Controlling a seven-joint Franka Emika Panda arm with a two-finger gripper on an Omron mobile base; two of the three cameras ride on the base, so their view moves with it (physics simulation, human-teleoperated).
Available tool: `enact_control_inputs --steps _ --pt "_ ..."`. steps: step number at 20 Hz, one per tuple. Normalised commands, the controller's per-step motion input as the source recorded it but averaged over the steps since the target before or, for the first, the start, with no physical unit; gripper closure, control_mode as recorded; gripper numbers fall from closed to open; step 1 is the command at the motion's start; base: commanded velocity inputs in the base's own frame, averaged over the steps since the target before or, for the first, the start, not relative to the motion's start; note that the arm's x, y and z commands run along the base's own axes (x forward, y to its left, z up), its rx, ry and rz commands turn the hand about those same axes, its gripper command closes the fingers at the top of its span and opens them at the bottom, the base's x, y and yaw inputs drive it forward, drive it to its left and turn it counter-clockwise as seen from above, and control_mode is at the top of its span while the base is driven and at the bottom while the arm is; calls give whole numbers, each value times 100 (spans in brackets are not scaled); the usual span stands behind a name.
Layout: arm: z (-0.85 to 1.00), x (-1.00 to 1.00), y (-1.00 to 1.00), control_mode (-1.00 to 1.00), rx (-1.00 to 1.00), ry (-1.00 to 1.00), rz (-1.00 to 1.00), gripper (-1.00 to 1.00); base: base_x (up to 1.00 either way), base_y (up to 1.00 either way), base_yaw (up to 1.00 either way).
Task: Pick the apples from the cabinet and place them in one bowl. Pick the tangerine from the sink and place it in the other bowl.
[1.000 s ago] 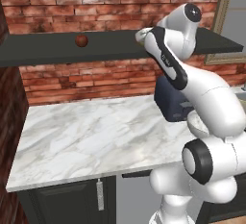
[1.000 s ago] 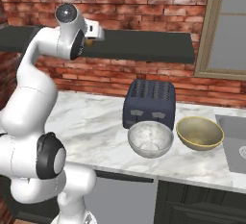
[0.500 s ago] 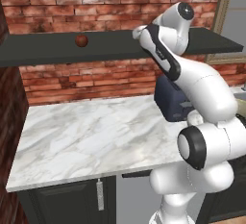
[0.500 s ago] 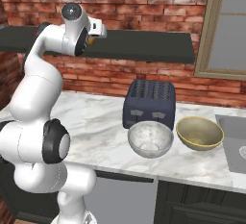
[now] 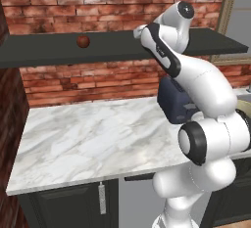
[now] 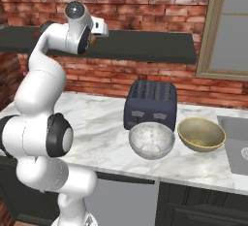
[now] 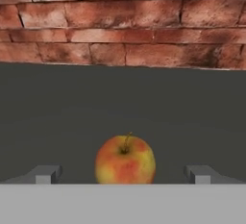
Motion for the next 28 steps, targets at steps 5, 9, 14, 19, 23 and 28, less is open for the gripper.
enact_control_inputs --steps 5,9,14,19,23,28 --pt "-21 7 0 -100 0 0 0 -100 0 0 0" --pt "-22 4 0 -100 0 0 0 -100 0 0 0" --pt "-4 19 1 -100 0 0 0 -100 0 0 0" --pt "0 26 5 -100 0 0 0 -100 0 0 0" --pt "0 1 0 -100 0 0 0 -100 0 0 0" --pt "0 0 0 -100 0 0 0 -100 0 0 0"
